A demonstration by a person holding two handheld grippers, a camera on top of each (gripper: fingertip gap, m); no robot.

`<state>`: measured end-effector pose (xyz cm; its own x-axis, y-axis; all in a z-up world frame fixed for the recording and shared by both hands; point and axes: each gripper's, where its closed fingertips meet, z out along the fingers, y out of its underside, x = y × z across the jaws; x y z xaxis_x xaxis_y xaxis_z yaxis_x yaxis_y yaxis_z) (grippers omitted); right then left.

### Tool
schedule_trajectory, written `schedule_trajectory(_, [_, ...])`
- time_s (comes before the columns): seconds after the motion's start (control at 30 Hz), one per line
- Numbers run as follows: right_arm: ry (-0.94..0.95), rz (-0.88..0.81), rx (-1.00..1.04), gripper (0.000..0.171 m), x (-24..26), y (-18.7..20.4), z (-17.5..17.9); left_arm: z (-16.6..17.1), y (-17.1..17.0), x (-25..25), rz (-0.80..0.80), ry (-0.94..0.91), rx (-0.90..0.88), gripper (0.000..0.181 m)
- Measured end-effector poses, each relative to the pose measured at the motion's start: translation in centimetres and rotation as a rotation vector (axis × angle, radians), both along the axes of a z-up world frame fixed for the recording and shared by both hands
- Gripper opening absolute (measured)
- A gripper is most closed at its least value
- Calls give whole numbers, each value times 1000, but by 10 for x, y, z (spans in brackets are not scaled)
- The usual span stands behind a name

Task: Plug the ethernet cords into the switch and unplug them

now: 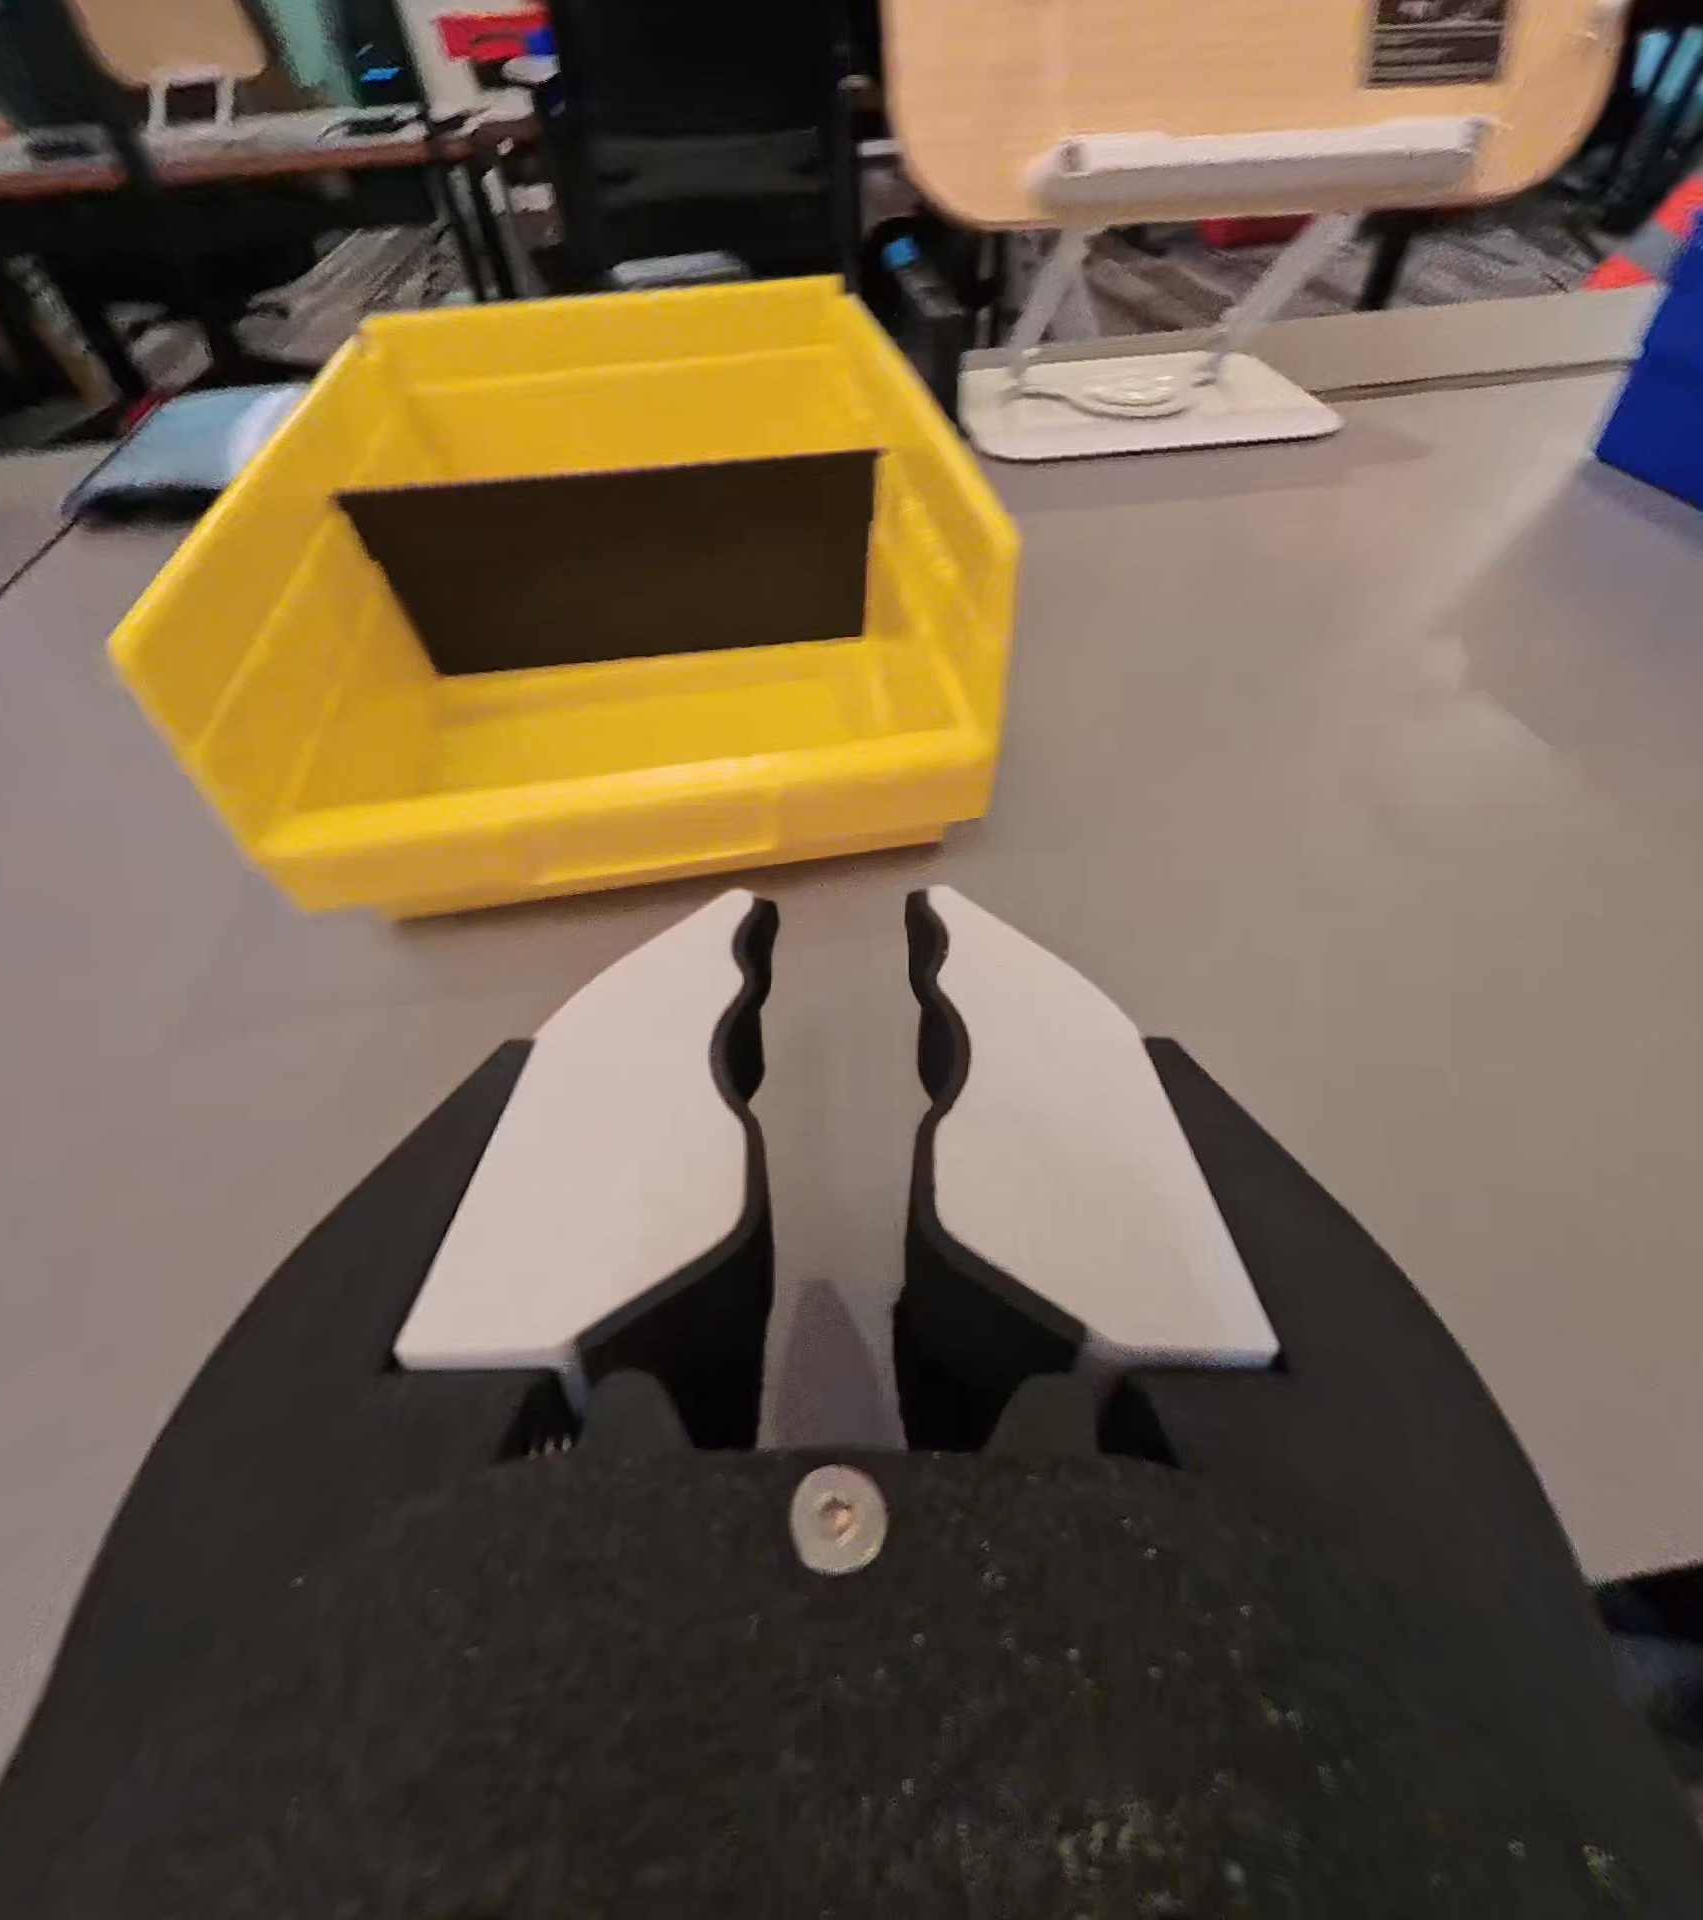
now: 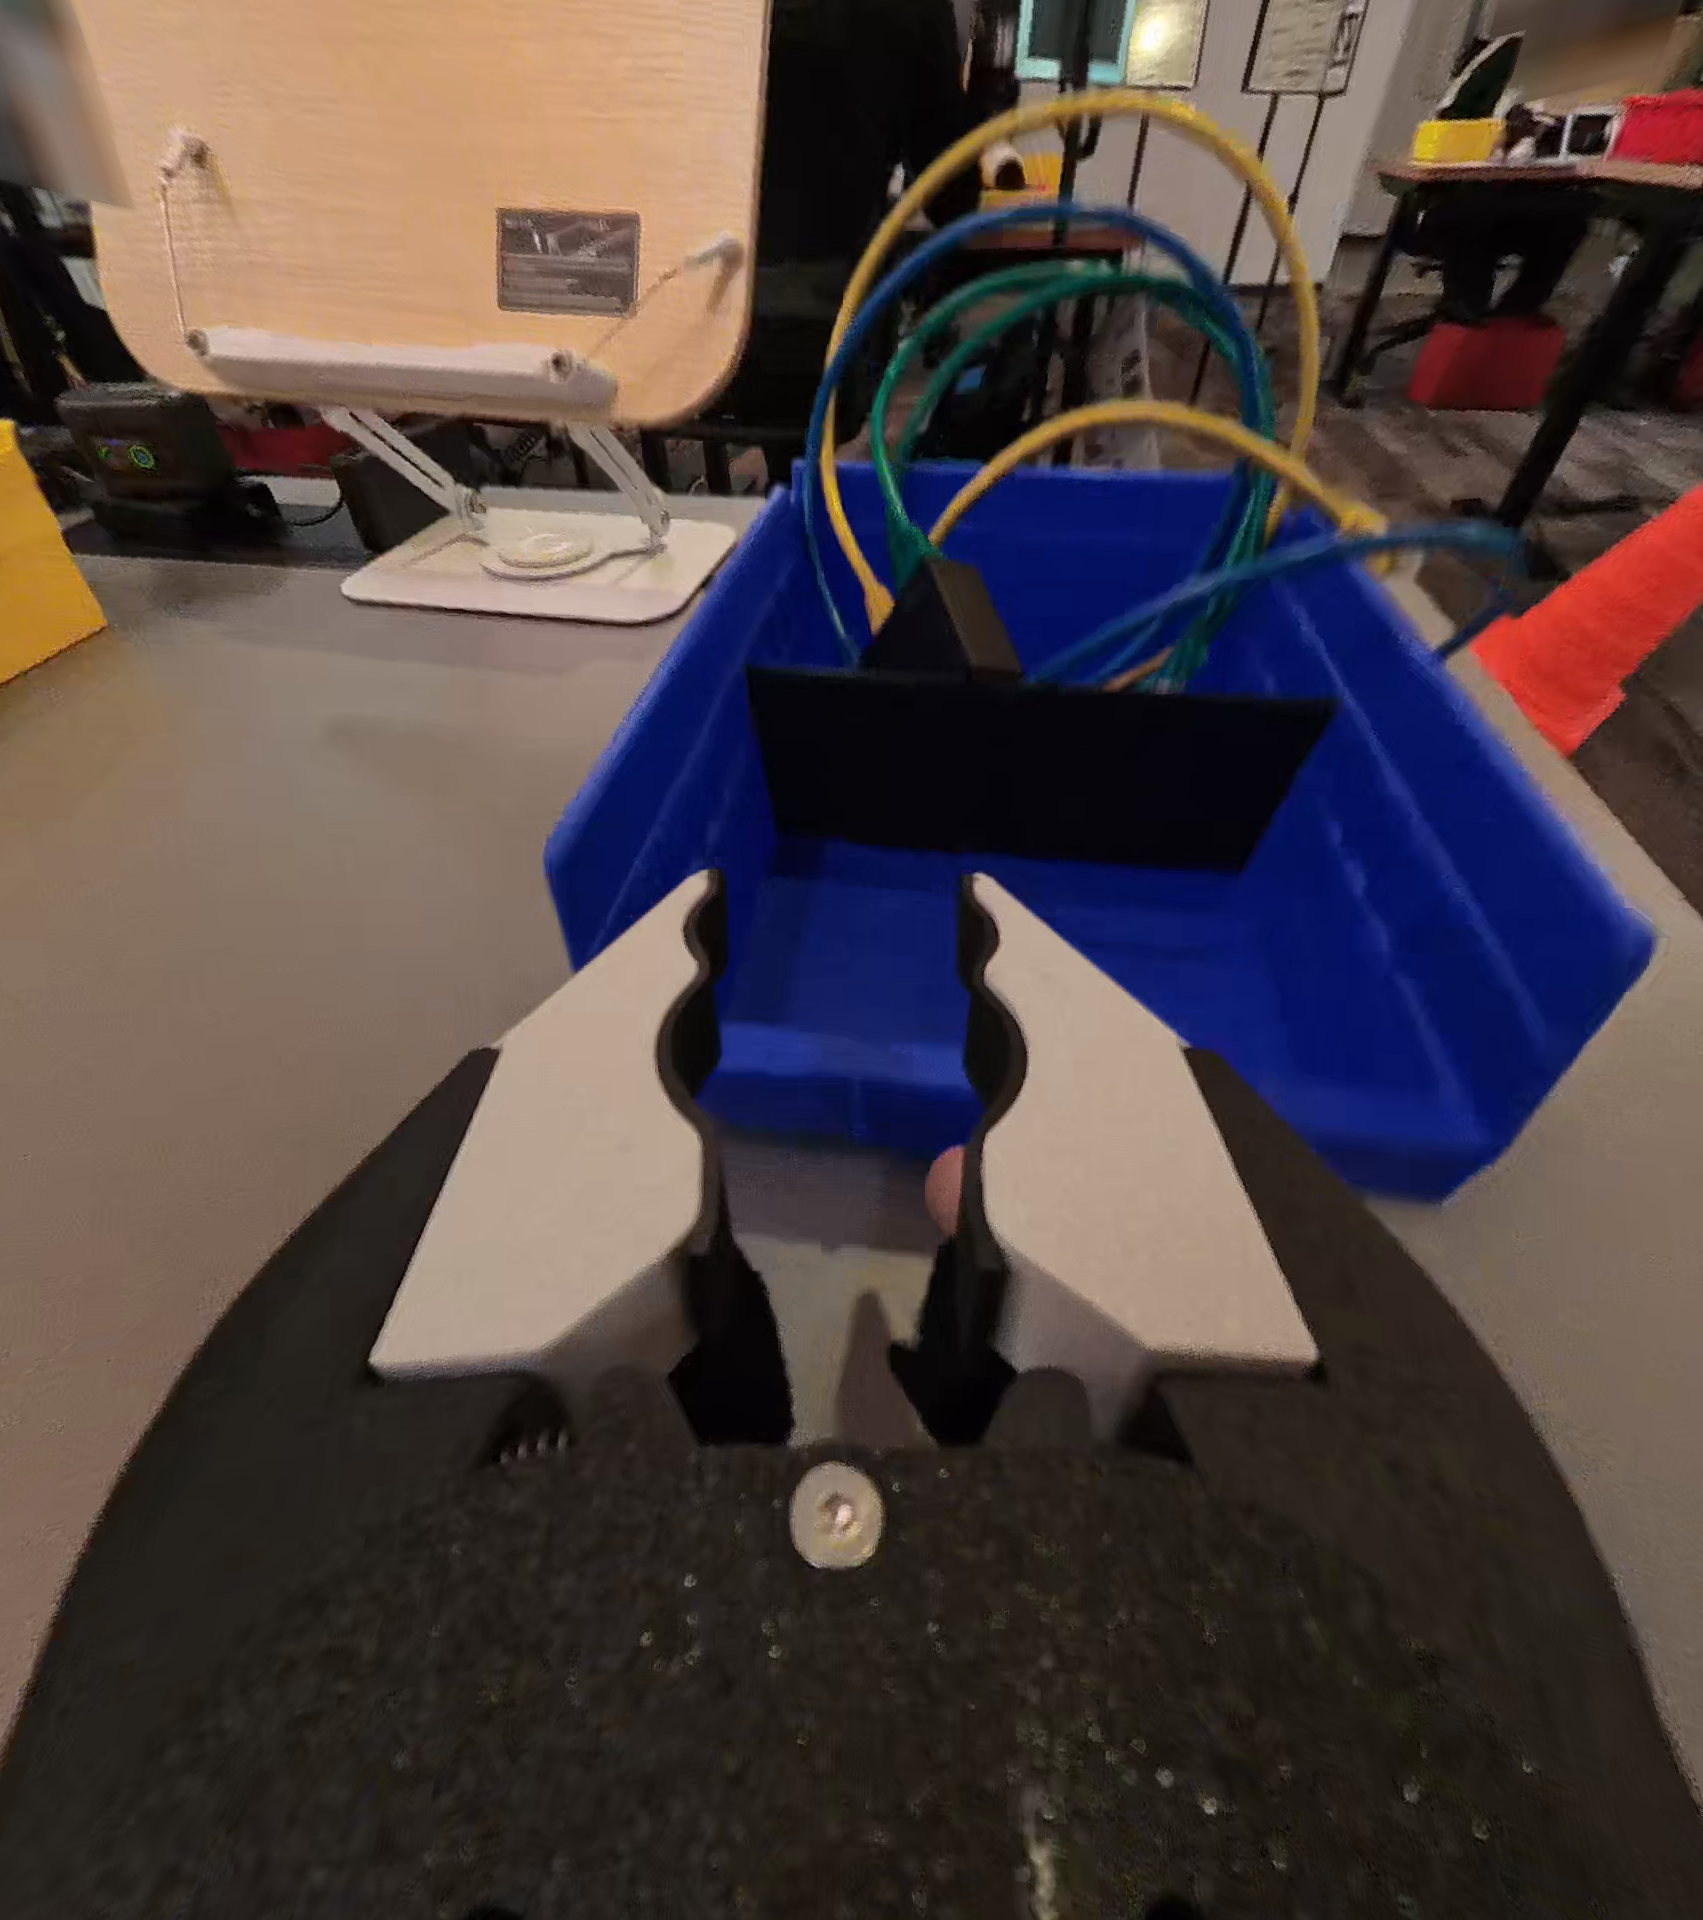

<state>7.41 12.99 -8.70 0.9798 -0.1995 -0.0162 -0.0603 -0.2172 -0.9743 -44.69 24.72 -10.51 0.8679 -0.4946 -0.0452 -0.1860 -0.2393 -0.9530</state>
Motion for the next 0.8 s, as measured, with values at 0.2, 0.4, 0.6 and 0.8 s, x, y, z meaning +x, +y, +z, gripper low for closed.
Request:
schedule_trajectory(0.2, [52, -36, -34, 41, 17, -4, -9, -14, 15, -26, 139, -80, -95, 35])
schedule_trajectory(0.4, [86, -31, -99, 43, 21, -2, -26, -13, 12, -7, 73, -64, -75, 58])
schedule_trajectory(0.6, [106, -17, -146, 45, 20, 3, -36, -20, 2, 6, -17, -100, -156, 52])
schedule_trajectory(0.8, [107, -11, -148, 45, 16, 7, -35, -17, 4, -17, 100, -36, -112, 53])
